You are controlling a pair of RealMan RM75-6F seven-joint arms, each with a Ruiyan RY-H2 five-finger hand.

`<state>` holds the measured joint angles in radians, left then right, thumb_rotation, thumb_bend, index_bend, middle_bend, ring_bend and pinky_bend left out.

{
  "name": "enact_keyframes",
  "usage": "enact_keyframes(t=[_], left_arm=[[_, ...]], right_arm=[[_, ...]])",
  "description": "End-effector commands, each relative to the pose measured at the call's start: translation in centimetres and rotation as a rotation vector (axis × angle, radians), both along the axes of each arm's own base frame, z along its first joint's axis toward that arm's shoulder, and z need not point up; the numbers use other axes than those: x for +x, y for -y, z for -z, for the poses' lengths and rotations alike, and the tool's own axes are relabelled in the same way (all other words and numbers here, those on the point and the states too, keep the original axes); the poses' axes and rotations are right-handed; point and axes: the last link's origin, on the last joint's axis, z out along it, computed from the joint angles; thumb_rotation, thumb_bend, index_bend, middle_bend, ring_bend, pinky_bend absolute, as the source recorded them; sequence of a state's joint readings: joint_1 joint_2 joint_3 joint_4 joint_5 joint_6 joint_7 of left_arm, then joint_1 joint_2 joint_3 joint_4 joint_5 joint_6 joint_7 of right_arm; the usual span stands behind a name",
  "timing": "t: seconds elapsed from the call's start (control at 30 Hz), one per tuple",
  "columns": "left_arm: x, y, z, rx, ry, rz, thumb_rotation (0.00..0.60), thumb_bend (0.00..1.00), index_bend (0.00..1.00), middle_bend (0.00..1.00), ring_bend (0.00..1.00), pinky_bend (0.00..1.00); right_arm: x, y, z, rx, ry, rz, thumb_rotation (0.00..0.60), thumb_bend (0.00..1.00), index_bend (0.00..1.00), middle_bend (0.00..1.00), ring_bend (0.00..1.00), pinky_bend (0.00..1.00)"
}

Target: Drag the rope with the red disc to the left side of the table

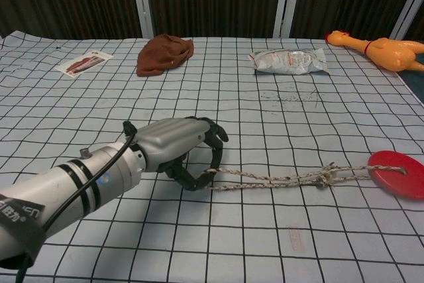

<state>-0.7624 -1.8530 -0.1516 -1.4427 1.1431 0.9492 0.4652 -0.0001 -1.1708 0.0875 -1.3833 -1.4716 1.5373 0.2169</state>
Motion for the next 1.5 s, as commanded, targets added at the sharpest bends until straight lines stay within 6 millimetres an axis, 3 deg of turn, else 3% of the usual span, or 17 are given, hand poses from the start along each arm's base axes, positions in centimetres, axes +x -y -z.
enact_keyframes(t=[0.03,0.2,0.57,0.73,1.03,1.2,1.43,1.5], left_arm=[[-1.4,-0.1,-2.1,0.064,-0.022,-0.009,0.6,0.73,0.88,0.16,0.0,0.06],[-5.1,-0.6,-7.4,0.236,-0.074,-0.046,0.6,0.74,0.88,0.16,0.0,0.06],[-19.1,1.3,-20.2,0.545,-0.243,-0.3,0.6,0.74,0.88,0.17,0.0,0.07],[-23.5,2.2,-25.3,0.703,-0.289,-0.385,0.6,0.74,0.88,0.18,0.0,0.07],[-27.4,2.6,-30.7,0.878,-0.311,-0.515,0.6,0.74,0.88,0.19,0.0,0.07],[-27.8,2.5,-31.8,1.06,-0.298,-0.546,0.6,0.74,0.88,0.25,0.03,0.07],[-27.5,1.9,-31.1,1.127,-0.27,-0.543,0.6,0.74,0.88,0.29,0.07,0.09],[-26.2,1.4,-29.5,1.054,-0.22,-0.487,0.6,0.74,0.88,0.29,0.07,0.09]], right_arm=[[0.1,0.0,-0.1,-0.002,-0.003,-0.002,0.6,0.25,0.0,0.0,0.0,0.0],[0.4,0.2,0.1,0.003,-0.005,-0.007,0.6,0.25,0.0,0.0,0.0,0.0],[0.8,0.4,1.3,0.03,0.004,-0.025,0.6,0.25,0.0,0.0,0.0,0.0],[0.9,0.3,1.2,0.026,0.0,-0.031,0.6,0.25,0.0,0.0,0.0,0.0],[1.2,0.2,1.6,0.033,-0.001,-0.041,0.6,0.25,0.0,0.0,0.0,0.0],[1.2,0.1,1.6,0.033,-0.003,-0.037,0.6,0.25,0.0,0.0,0.0,0.0],[1.3,0.2,1.7,0.037,-0.005,-0.04,0.6,0.25,0.0,0.0,0.0,0.0],[1.2,0.2,1.9,0.043,-0.005,-0.037,0.6,0.25,0.0,0.0,0.0,0.0]])
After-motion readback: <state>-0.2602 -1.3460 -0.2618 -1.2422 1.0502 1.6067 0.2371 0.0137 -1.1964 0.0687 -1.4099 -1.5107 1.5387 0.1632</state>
